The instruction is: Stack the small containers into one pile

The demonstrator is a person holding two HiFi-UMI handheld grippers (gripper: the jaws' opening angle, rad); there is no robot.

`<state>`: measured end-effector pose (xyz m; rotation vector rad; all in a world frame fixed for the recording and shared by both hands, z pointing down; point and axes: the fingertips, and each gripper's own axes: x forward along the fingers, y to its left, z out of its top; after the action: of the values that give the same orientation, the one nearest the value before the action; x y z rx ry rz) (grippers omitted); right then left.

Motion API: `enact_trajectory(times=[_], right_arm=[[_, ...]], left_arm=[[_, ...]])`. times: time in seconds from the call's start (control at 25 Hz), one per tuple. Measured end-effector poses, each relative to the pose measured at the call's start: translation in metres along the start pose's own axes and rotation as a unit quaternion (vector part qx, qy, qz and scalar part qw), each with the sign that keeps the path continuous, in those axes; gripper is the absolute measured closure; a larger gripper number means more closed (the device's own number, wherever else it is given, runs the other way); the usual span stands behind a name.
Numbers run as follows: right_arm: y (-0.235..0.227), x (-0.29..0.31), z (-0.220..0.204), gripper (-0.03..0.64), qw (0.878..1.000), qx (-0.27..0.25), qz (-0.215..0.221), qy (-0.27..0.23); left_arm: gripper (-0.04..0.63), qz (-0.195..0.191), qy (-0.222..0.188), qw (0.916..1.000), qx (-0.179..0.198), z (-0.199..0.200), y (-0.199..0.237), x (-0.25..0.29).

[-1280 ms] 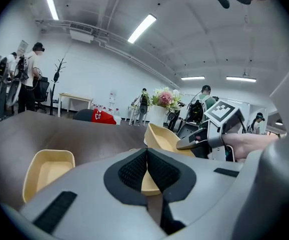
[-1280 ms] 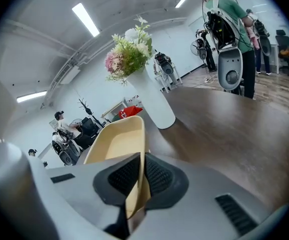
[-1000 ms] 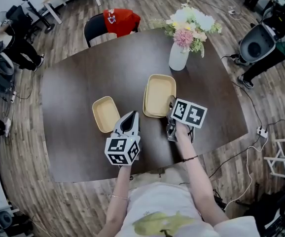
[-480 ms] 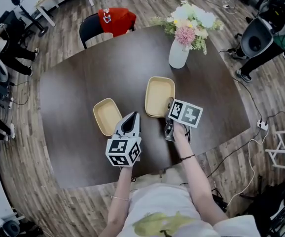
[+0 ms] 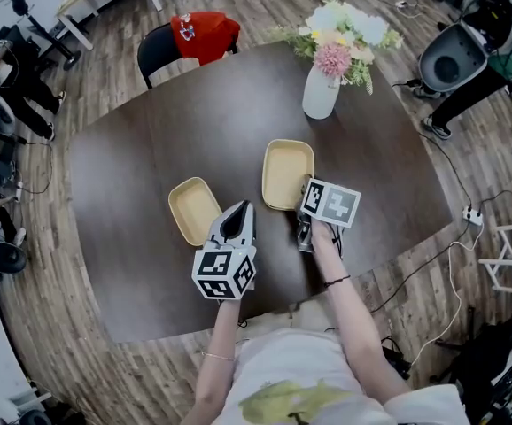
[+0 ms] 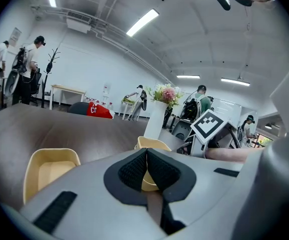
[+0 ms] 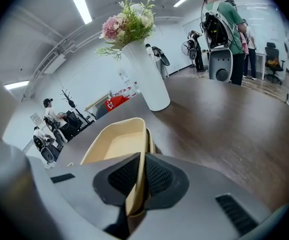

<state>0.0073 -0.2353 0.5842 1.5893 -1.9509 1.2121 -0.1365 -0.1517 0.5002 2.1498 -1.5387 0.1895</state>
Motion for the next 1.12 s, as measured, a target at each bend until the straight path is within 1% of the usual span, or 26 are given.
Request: enact_trajectory(times=[0.36, 0.44, 0.52, 0.8, 0.92, 1.04, 1.12], right_arm=[[0.008, 0.001, 0.000, 0.575, 0.998, -0.061, -0.013, -0.017], [0.010, 0.000, 0.001, 0.547, 0.997, -0.070, -0.013, -0.026], [0.011, -0.001, 0.002, 0.487, 0.996, -0.076, -0.015, -0.034], [0.015, -0.004, 0.001, 0.426, 0.995, -0.092, -0.014, -0.047], [0.017, -0.012, 0.006, 0.426, 0.992, -0.109, -0.024, -0.061], [0.025, -0.017, 0.009, 0.431, 0.990, -0.126, -0.020, -0.066], [0.031, -0.019, 0.007, 0.472, 0.988, -0.140, -0.014, -0.060]], left_arm=[[0.569, -0.005, 0.001, 1.0000, -0.001, -0.001, 0.003, 0.002], [0.569, -0.007, 0.001, 1.0000, -0.001, -0.001, 0.003, 0.001], [0.569, -0.009, 0.001, 1.0000, -0.001, -0.002, 0.002, 0.001], [0.569, -0.017, -0.002, 0.9998, -0.003, -0.001, 0.003, -0.002], [0.569, -0.018, -0.004, 0.9998, -0.001, -0.001, 0.004, -0.005], [0.569, -0.011, -0.011, 0.9999, -0.001, 0.001, 0.010, -0.010], [0.569, 0.000, -0.016, 0.9999, -0.002, 0.002, 0.014, -0.016]])
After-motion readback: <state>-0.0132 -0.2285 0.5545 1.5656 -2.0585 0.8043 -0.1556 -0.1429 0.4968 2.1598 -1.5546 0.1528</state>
